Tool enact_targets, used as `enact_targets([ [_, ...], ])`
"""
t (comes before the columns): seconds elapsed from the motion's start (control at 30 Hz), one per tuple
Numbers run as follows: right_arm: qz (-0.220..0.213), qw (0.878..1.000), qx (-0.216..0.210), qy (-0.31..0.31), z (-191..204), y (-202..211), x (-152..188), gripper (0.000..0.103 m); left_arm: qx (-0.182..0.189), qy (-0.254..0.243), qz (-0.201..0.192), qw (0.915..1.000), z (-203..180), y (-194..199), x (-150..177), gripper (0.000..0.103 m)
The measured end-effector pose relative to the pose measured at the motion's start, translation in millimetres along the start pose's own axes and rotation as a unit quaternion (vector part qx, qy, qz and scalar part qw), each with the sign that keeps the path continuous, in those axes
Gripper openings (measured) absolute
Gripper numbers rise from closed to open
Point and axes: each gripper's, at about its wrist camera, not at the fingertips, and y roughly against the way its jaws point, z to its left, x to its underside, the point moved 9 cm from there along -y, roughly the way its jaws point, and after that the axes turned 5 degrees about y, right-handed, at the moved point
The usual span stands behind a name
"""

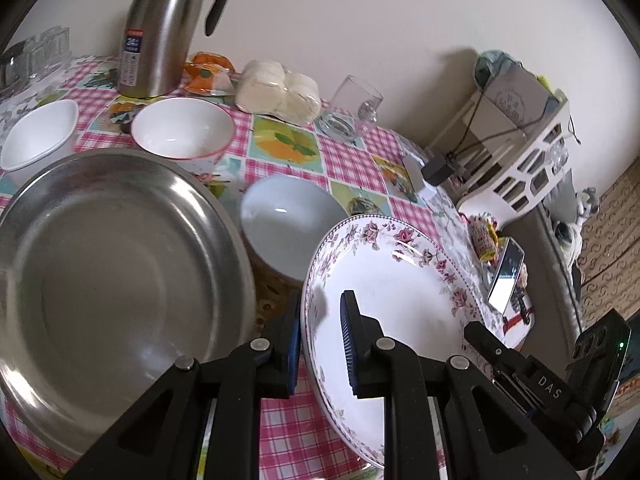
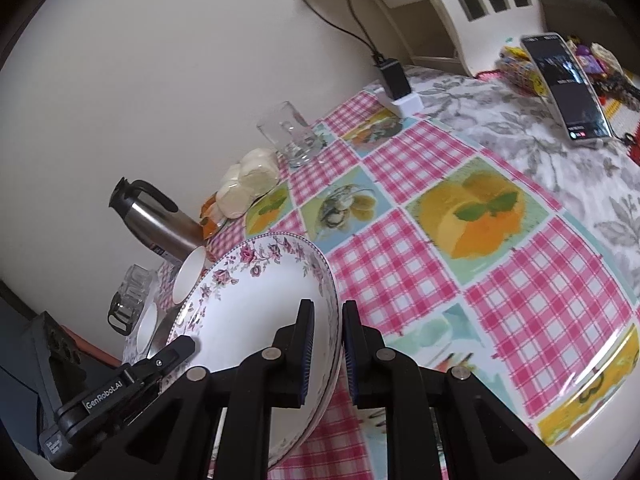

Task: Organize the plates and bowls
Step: 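Lift the floral plate off the table with both tools, tilting it, then carry the floral plate over the steel plate and lower it inside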

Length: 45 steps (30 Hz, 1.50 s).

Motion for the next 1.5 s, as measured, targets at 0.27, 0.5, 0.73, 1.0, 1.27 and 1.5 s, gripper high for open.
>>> enact_targets([
  [0.27, 0.011, 1.000, -0.001, 0.021, 35, -14, 5, 0.015, 0.004, 0.035, -0.020, 0.9992, 30, 17, -22, 0.019],
  [0.5, 0.015, 0.999, -0.013, 0.038, 73, -26, 7, 0.015, 0.002, 0.070, -0.035, 0.9970, 65, 29, -37, 0.019],
  [0.73, 0.026, 0.998, -0.024, 0.054, 111, -45, 13, 0.015, 0.000, 0.103, -0.053, 0.9932, 103, 46, -53, 0.019],
  [1.0, 0.035, 0.995, -0.055, 0.078, 161, -65, 21, 0.015, -0.009, 0.149, -0.074, 0.9860, 155, 64, -65, 0.019],
  [1.27, 0.054, 0.991, -0.066, 0.102, 193, -89, 34, 0.015, -0.027, 0.175, -0.081, 0.9809, 190, 71, -66, 0.019],
  [1.5, 0.081, 0.989, -0.062, 0.104, 192, -108, 51, 0.015, -0.036, 0.185, -0.068, 0.9797, 201, 65, -61, 0.019],
])
